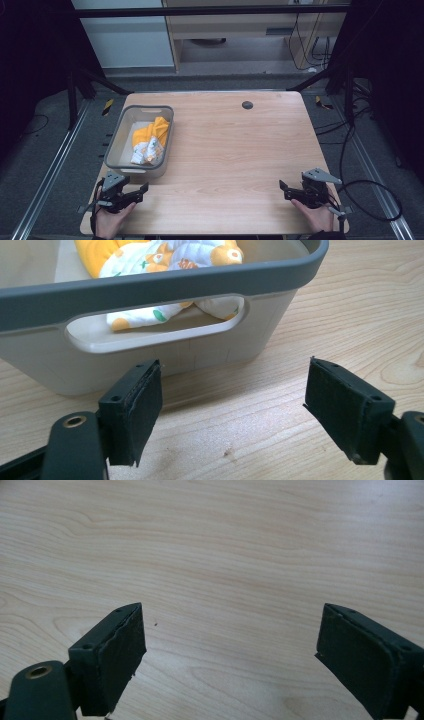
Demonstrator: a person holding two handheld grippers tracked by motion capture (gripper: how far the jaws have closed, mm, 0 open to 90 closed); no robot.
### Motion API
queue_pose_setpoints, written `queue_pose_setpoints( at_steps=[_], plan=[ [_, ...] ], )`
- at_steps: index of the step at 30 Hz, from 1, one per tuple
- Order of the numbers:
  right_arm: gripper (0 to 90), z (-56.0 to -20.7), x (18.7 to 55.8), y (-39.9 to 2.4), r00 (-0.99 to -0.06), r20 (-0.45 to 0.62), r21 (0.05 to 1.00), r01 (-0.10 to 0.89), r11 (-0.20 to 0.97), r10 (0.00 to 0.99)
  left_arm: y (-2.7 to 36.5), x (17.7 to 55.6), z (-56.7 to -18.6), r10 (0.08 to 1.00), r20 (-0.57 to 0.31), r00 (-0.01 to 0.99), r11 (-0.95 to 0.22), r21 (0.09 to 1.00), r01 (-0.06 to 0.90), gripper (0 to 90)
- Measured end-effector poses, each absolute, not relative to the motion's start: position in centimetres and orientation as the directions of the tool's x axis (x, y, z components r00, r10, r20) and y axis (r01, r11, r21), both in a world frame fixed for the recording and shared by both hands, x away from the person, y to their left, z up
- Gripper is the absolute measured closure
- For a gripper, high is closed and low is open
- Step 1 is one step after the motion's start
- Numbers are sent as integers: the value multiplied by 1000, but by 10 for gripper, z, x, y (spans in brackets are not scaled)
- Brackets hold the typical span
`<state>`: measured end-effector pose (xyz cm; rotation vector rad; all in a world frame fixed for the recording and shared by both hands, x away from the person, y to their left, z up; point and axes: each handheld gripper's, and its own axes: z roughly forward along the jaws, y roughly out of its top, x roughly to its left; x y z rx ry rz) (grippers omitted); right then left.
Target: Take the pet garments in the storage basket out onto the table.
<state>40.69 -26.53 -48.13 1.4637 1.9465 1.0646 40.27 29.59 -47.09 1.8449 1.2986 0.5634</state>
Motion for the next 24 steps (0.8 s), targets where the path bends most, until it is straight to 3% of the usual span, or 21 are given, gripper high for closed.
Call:
queue_pose_setpoints(
  at_steps=[24],
  plan=[
    [106,-486,409,-273,-298,38,808,571,147,954,297,397,-446,912,-108,395,-116,856,503,241]
  ],
)
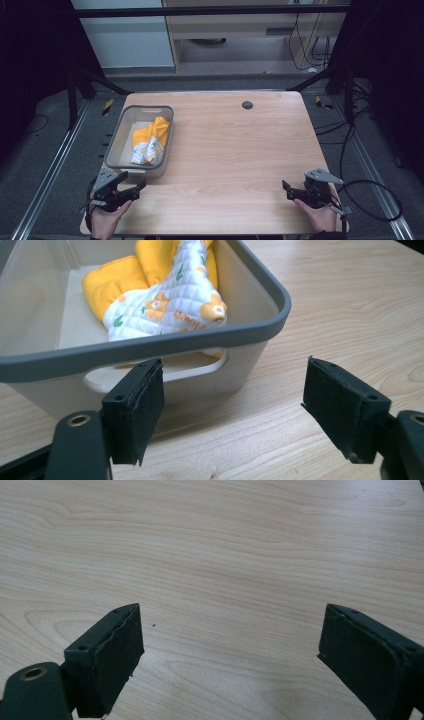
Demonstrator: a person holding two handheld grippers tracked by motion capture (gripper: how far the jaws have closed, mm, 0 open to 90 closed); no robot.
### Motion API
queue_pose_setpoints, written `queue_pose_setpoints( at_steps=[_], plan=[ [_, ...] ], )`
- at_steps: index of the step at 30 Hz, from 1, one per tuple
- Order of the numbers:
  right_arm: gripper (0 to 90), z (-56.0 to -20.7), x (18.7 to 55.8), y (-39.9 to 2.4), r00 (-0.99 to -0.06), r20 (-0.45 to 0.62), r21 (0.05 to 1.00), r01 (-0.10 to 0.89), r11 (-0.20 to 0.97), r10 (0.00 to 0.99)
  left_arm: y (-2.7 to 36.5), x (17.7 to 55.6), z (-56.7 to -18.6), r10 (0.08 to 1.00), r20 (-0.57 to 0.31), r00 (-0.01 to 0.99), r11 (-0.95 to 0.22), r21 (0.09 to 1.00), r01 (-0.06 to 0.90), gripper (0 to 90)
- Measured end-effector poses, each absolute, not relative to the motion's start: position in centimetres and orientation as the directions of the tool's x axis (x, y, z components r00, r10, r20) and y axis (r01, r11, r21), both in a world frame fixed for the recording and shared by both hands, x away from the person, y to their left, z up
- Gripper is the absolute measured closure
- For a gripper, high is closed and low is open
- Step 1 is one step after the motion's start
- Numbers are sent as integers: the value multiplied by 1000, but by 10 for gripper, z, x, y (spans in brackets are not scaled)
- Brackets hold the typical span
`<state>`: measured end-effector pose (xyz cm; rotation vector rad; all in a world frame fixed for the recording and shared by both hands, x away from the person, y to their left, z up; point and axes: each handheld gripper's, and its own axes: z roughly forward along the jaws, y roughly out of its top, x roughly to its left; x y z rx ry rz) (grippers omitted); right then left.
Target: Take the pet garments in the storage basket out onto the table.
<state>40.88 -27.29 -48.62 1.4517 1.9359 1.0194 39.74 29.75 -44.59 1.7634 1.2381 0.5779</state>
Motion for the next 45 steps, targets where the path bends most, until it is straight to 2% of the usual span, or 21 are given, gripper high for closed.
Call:
queue_pose_setpoints(
  at_steps=[23,45],
  plan=[
    [101,-487,410,-270,-303,36,802,577,154,952,298,401,-412,899,-103,425,-107,891,442,244],
    [101,-486,412,-268,-303,28,799,579,161,953,295,430,-392,913,-53,405,-136,896,423,233]
  ],
)
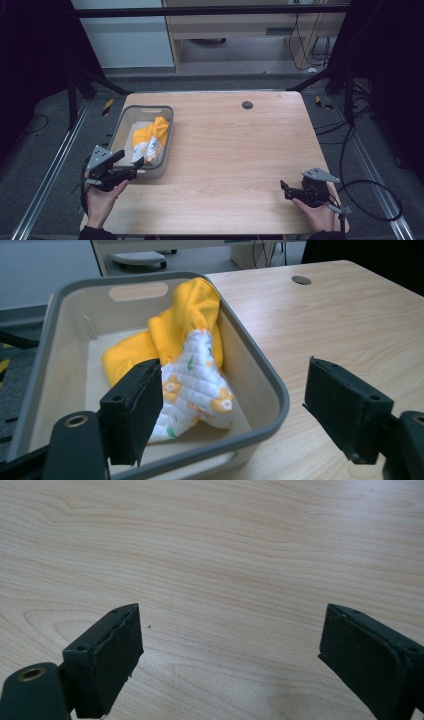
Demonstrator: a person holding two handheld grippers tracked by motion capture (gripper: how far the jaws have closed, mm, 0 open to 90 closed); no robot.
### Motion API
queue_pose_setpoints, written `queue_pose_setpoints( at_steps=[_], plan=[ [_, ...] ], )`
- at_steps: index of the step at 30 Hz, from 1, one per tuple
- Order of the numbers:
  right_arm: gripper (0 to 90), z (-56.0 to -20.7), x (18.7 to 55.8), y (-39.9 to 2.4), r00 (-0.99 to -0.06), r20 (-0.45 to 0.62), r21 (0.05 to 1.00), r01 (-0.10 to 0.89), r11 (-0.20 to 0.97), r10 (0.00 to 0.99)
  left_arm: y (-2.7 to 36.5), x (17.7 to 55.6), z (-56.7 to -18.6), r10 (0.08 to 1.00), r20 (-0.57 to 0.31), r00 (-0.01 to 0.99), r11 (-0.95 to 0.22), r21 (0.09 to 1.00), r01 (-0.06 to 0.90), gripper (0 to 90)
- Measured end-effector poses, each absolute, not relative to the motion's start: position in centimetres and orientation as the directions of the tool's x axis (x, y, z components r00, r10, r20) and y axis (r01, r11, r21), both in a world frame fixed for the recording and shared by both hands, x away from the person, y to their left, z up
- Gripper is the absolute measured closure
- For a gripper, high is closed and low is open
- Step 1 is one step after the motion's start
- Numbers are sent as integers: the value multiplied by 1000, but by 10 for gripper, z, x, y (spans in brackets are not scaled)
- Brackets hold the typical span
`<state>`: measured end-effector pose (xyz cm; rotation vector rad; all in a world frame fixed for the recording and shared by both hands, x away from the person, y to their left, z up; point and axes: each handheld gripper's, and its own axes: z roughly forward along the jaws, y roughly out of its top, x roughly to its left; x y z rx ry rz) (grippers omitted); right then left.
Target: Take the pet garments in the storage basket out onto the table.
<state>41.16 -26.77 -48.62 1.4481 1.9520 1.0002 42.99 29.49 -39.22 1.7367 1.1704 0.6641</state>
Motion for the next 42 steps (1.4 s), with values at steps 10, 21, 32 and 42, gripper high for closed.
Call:
queue_pose_setpoints(
  at_steps=[10,21,32,42],
  plan=[
    [102,-487,413,-267,-307,26,797,581,166,951,295,450,-386,918,-48,395,-137,893,428,232],
    [106,-488,414,-267,-309,29,792,588,167,951,294,472,-384,921,-50,386,-147,874,463,227],
    [115,-488,414,-267,-310,26,793,586,170,950,289,492,-381,923,-29,385,-178,853,490,226],
    [137,-488,414,-266,-312,17,789,587,179,950,284,506,-382,924,-27,381,-192,829,526,221]
  ],
)
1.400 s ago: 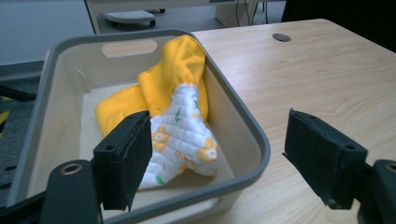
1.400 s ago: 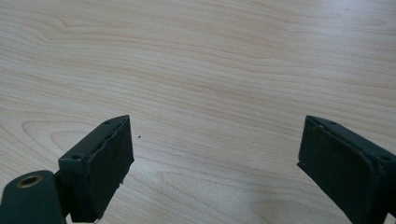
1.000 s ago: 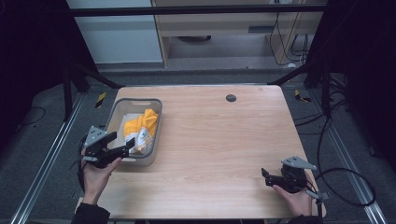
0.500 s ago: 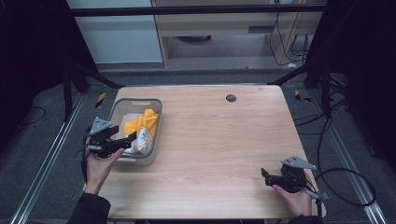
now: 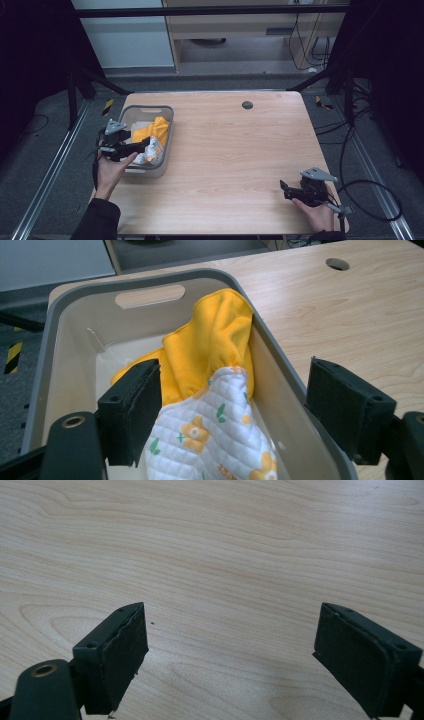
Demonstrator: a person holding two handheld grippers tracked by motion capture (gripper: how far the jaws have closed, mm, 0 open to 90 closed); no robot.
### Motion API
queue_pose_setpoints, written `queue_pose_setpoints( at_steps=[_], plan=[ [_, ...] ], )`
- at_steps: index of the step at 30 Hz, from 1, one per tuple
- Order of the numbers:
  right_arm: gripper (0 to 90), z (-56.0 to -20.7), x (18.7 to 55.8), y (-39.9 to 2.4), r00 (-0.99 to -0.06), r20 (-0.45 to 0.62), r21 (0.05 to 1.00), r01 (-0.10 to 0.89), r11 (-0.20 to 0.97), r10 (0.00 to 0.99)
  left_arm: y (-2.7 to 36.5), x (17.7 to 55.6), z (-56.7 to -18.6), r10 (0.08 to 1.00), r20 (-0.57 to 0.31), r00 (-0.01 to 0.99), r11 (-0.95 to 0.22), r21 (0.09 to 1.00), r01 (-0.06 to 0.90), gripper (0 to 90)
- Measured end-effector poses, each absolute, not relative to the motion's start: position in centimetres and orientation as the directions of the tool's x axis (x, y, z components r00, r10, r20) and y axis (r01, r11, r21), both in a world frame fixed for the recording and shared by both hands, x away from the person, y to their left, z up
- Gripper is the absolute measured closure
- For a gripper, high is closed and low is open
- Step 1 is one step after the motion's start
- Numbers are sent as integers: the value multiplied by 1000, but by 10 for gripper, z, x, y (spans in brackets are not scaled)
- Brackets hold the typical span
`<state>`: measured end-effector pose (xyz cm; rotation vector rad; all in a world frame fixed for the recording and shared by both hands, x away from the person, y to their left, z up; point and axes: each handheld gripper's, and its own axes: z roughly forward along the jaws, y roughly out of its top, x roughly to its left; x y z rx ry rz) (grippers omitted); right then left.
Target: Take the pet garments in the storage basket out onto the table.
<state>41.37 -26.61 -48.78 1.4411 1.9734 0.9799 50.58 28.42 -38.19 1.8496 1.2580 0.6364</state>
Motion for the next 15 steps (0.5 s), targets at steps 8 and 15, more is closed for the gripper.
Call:
queue_pose_setpoints(
  at_steps=[8,15],
  plan=[
    [148,-488,414,-266,-313,10,789,586,185,950,284,516,-383,926,-29,378,-197,814,547,222],
    [150,-488,414,-266,-309,14,788,589,180,951,284,524,-383,925,-30,378,-204,799,565,226]
  ],
)
